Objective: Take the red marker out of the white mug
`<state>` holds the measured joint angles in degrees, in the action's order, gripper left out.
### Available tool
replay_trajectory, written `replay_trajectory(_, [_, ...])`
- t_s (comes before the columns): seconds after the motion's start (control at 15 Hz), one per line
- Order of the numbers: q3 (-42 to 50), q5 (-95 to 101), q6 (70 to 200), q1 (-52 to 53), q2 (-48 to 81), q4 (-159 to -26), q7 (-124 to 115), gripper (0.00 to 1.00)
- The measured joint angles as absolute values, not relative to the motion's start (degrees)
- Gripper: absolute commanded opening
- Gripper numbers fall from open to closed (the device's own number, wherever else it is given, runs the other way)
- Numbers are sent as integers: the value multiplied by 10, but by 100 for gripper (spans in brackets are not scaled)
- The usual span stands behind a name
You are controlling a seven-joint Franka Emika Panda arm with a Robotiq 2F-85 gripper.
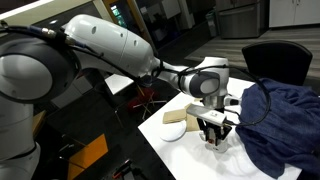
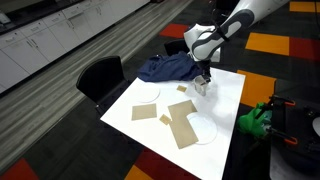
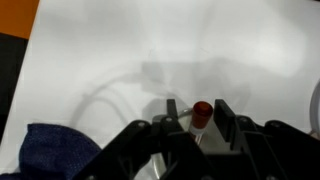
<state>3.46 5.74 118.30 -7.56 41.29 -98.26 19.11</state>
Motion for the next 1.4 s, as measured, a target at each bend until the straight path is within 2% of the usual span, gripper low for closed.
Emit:
replay_trajectory(0.13, [34, 60, 1181, -76, 413, -983, 191, 3])
replay_trajectory(0.2, [34, 61, 1180, -75, 413, -983, 191, 0])
replay_trajectory(0.33, [34, 61, 1180, -75, 413, -983, 191, 5])
replay_trajectory(0.8, [32, 62, 1166, -70, 400, -985, 191, 5])
replay_trajectory(1.4, [34, 92, 1082, -61, 228, -1055, 151, 5])
